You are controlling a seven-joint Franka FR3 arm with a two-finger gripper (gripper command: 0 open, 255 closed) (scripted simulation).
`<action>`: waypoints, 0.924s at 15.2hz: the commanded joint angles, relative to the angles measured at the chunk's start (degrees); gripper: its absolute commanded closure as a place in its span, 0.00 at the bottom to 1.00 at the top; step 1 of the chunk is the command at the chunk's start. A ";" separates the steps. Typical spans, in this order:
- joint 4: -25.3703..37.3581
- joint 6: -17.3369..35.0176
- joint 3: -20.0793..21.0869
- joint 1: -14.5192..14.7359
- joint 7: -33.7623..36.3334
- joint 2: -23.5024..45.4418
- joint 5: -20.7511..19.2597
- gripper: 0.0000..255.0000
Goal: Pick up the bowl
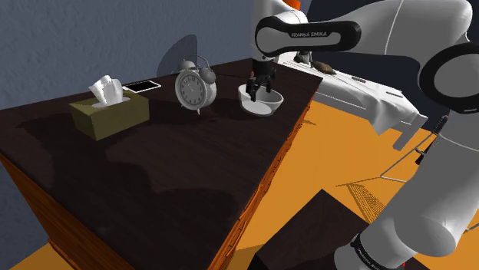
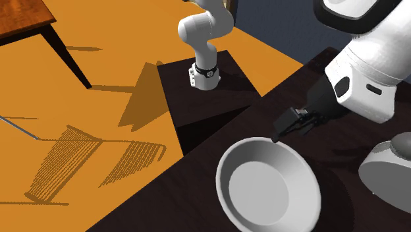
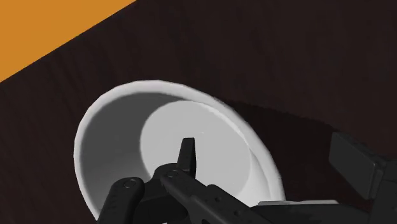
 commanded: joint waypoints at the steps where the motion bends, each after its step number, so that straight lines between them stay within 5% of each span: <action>1: 5.96 -0.70 0.00 0.38 -0.15 5.11 -1.39 0.00; 5: 19.33 -3.80 -0.15 1.79 -0.70 15.15 -3.76 0.00; 14: 13.35 1.73 -0.21 1.49 1.09 14.97 -4.02 0.00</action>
